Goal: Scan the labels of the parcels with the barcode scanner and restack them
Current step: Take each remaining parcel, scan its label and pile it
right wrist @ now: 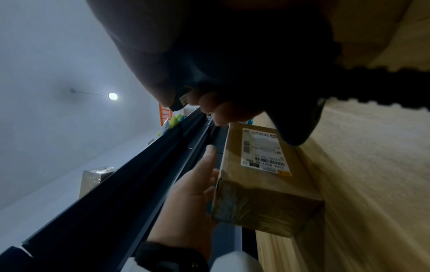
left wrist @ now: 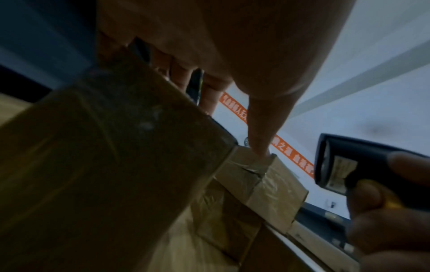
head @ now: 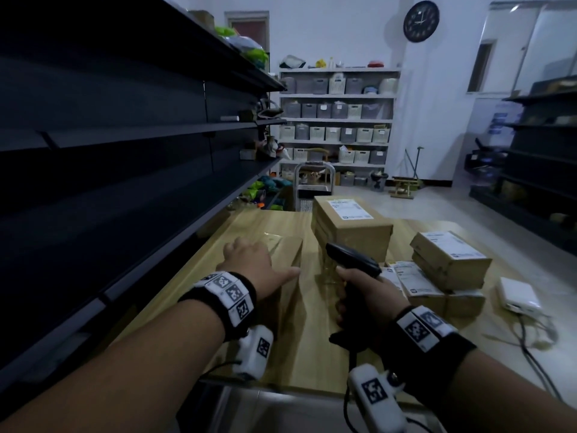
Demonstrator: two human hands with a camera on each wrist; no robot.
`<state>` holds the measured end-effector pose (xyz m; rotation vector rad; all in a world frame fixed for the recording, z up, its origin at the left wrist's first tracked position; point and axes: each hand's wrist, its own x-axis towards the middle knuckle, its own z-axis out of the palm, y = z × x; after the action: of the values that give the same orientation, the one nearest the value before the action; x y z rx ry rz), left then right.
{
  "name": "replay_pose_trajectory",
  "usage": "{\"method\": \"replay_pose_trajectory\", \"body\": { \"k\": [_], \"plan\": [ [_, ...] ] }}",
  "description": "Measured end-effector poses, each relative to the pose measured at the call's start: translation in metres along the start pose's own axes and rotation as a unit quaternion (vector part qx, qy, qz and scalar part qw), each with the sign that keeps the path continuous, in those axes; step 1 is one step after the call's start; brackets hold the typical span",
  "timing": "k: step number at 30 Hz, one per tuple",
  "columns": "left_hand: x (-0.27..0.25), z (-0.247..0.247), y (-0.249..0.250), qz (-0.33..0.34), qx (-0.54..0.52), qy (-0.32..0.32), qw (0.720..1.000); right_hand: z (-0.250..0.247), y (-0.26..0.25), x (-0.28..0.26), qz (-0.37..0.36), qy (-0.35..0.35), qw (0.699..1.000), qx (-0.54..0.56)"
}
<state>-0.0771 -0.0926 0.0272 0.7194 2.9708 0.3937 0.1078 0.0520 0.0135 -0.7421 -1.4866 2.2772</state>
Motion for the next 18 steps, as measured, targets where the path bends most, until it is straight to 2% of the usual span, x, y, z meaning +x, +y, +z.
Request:
{"method": "replay_pose_trajectory", "body": {
  "k": [2, 5, 11, 12, 13, 15, 16, 18],
  "plan": [
    [-0.003, 0.008, 0.005, -0.033, 0.006, -0.031, 0.999, -0.001, 0.001, -0.002, -0.004, 0.004, 1.0, 0.003],
    [-0.003, 0.017, 0.001, -0.031, 0.013, -0.014, 0.999, -0.001, 0.001, -0.007, -0.01, 0.004, 1.0, 0.002],
    [-0.008, 0.016, -0.015, -0.045, -0.126, 0.01, 0.991, -0.005, 0.003, -0.009, -0.009, -0.008, 1.0, -0.004],
    [-0.01, 0.018, -0.02, -0.057, -0.198, 0.015, 0.978, -0.007, 0.005, -0.01, -0.007, -0.011, 1.0, -0.005],
    [-0.012, 0.02, -0.024, -0.069, -0.302, 0.017, 0.951, -0.008, 0.006, -0.011, -0.01, -0.015, 1.0, -0.004],
    [-0.02, 0.024, -0.032, -0.078, -0.491, 0.03, 0.867, -0.01, 0.008, -0.012, -0.018, -0.02, 1.0, -0.004],
    [-0.024, 0.026, -0.034, -0.071, -0.546, 0.031, 0.834, -0.01, 0.007, -0.013, -0.019, -0.021, 1.0, -0.01],
    [-0.03, 0.033, -0.037, -0.048, -0.604, 0.039, 0.795, -0.009, 0.004, -0.015, -0.016, -0.022, 0.999, -0.028]
  ]
}}
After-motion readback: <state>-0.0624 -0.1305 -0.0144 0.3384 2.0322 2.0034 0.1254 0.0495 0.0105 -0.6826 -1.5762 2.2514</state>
